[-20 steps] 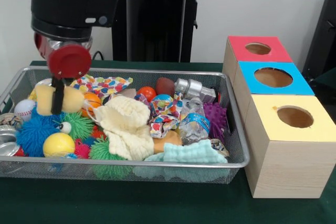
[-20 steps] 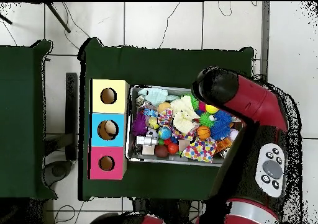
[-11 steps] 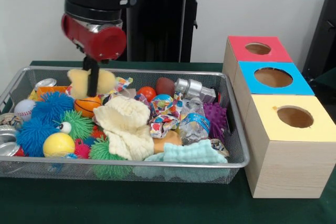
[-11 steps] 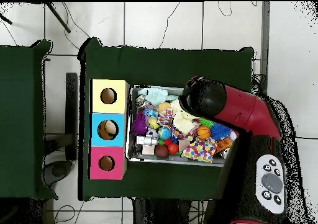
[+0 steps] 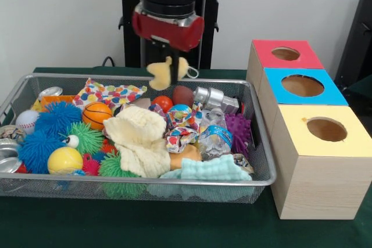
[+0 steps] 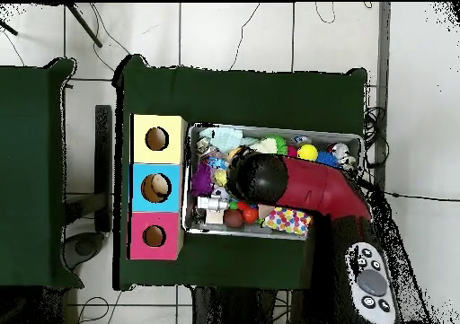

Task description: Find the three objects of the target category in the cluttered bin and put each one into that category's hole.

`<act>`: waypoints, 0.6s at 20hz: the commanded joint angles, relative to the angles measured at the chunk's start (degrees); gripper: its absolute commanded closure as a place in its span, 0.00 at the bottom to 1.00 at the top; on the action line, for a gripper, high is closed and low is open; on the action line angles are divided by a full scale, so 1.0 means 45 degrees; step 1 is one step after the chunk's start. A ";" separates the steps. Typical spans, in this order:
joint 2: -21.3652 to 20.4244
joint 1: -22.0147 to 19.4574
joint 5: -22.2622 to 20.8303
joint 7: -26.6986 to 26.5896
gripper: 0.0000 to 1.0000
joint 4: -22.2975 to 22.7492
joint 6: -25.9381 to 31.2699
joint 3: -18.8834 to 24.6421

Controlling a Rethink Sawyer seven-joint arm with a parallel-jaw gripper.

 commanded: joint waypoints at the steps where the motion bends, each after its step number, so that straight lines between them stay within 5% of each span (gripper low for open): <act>1: -0.0907 0.0018 -0.1307 -0.2561 1.00 0.2822 -0.0961 0.2210; 12: -0.2062 0.0823 -0.2083 -0.1041 1.00 0.5093 -0.1735 0.2437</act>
